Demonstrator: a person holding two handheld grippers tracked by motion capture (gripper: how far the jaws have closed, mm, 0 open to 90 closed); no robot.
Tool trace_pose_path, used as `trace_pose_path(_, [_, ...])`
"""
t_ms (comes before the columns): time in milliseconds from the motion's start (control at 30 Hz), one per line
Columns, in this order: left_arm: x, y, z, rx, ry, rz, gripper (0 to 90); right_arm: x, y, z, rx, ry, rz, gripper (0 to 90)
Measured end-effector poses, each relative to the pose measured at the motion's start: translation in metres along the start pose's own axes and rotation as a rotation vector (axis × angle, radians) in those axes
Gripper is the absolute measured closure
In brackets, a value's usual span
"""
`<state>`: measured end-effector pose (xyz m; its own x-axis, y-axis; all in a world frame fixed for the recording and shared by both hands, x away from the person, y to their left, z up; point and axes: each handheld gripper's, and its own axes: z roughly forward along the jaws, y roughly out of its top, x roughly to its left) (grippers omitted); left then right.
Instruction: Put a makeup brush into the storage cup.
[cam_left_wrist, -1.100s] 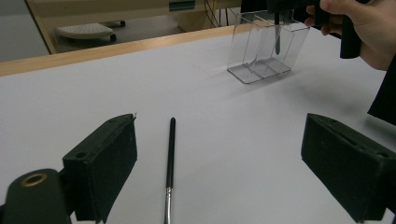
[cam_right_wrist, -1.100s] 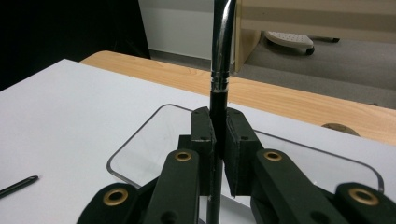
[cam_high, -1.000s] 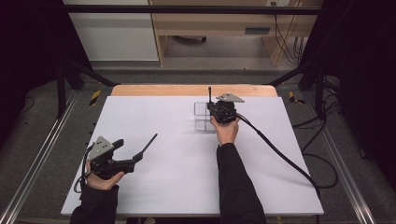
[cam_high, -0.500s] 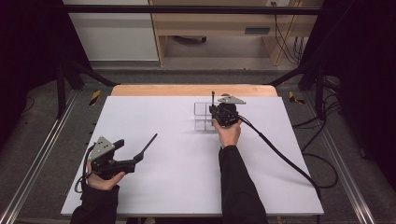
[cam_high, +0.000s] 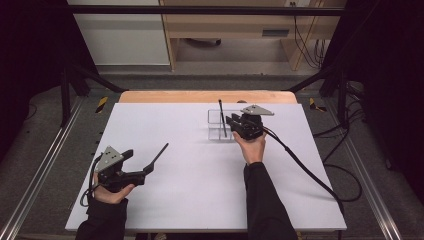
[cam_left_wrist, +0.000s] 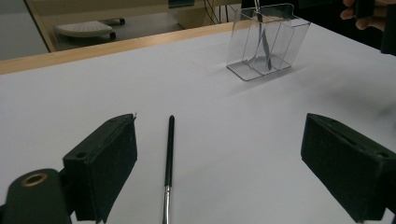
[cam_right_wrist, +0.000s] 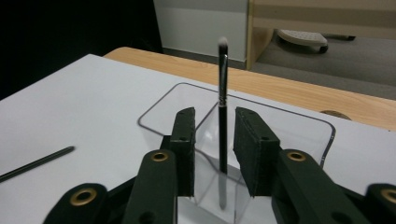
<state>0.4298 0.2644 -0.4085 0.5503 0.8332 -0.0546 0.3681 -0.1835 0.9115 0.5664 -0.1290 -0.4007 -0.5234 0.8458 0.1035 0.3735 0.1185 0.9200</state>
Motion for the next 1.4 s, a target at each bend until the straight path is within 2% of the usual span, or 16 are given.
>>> trace_pose_path(133, [0.000, 0.000, 0.000, 0.001, 0.001, 0.001, 10.0, 0.006, 0.001, -0.017, -0.005, 0.035, -0.016, 59.6])
trace_pose_path(300, [0.000, 0.000, 0.001, 0.006, 0.002, 0.002, 10.0, 0.010, -0.003, -0.032, 0.027, 0.071, -0.028, 49.9])
trace_pose_path(600, [-0.001, 0.000, 0.002, 0.013, 0.004, 0.005, 9.9, 0.010, -0.016, -0.058, 0.041, 0.088, -0.050, 35.7])
trace_pose_path(667, [-0.001, -0.001, 0.002, 0.018, 0.006, 0.009, 9.9, 0.011, -0.017, -0.064, 0.046, 0.080, -0.068, 32.2])
trace_pose_path(1000, [-0.002, -0.002, 0.004, 0.026, 0.012, 0.010, 9.7, 0.011, -0.028, -0.096, 0.024, 0.100, -0.083, 21.8])
trace_pose_path(1133, [-0.002, -0.002, 0.005, 0.029, 0.013, 0.014, 9.6, 0.008, -0.034, -0.106, 0.015, 0.102, -0.070, 18.4])
trace_pose_path(1400, [-0.001, -0.003, 0.006, 0.037, 0.017, 0.013, 9.2, 0.002, -0.049, -0.123, 0.006, 0.111, -0.057, 16.6])
